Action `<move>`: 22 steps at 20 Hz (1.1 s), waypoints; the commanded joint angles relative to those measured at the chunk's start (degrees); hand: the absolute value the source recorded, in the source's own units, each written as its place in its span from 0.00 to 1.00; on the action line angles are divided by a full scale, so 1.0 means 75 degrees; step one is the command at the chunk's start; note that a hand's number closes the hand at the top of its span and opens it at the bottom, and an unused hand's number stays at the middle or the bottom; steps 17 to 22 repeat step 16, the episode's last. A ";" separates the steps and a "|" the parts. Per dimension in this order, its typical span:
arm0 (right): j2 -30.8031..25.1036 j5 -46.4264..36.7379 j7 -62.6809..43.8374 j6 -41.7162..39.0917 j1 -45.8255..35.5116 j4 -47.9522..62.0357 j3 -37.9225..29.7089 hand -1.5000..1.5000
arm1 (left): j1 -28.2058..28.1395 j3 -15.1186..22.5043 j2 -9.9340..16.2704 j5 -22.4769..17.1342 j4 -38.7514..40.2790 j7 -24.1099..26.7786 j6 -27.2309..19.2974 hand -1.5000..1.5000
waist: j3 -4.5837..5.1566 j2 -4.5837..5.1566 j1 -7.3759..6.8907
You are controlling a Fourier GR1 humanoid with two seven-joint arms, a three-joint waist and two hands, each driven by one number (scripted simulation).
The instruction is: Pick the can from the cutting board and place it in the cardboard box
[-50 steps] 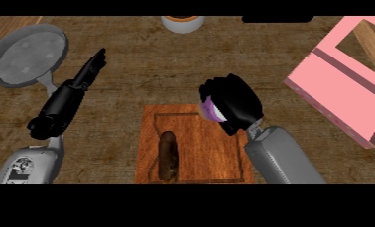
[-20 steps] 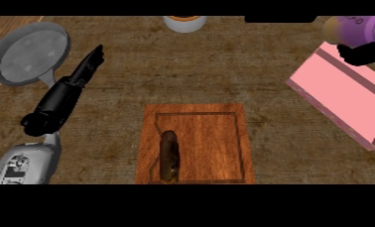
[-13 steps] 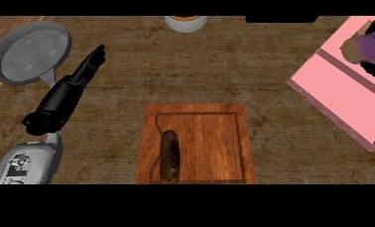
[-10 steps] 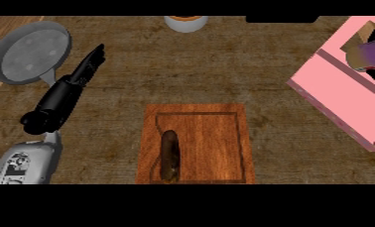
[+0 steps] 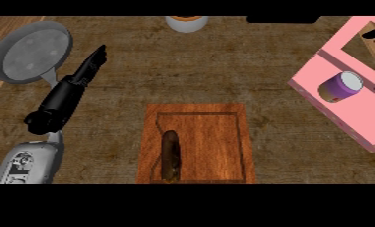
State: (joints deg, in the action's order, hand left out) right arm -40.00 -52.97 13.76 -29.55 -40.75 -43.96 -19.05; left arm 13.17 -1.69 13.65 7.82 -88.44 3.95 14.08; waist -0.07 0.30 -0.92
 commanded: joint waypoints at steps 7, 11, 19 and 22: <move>0.0823 0.3328 0.0109 0.0456 -0.0986 0.0899 -0.3469 0.00 | -0.0089 -0.0212 0.0115 -0.0119 0.0001 -0.0041 0.0054 0.50 | -0.0014 -0.0067 0.0112; 0.0324 0.4097 -0.0618 0.0607 -0.1135 0.1585 -0.4498 0.00 | 0.0033 0.0076 -0.0152 0.0149 -0.0043 -0.0157 -0.0167 0.50 | -0.0006 -0.0019 0.0114; -0.0570 0.4409 0.0241 0.0700 -0.0596 0.2445 -0.4866 0.00 | 0.0434 -0.0163 0.0009 0.0015 0.0333 -0.0087 0.0002 0.50 | -0.0014 0.0055 0.0028; -0.0570 0.4409 0.0241 0.0700 -0.0596 0.2445 -0.4866 0.00 | 0.0434 -0.0163 0.0009 0.0015 0.0333 -0.0087 0.0002 0.50 | -0.0014 0.0055 0.0028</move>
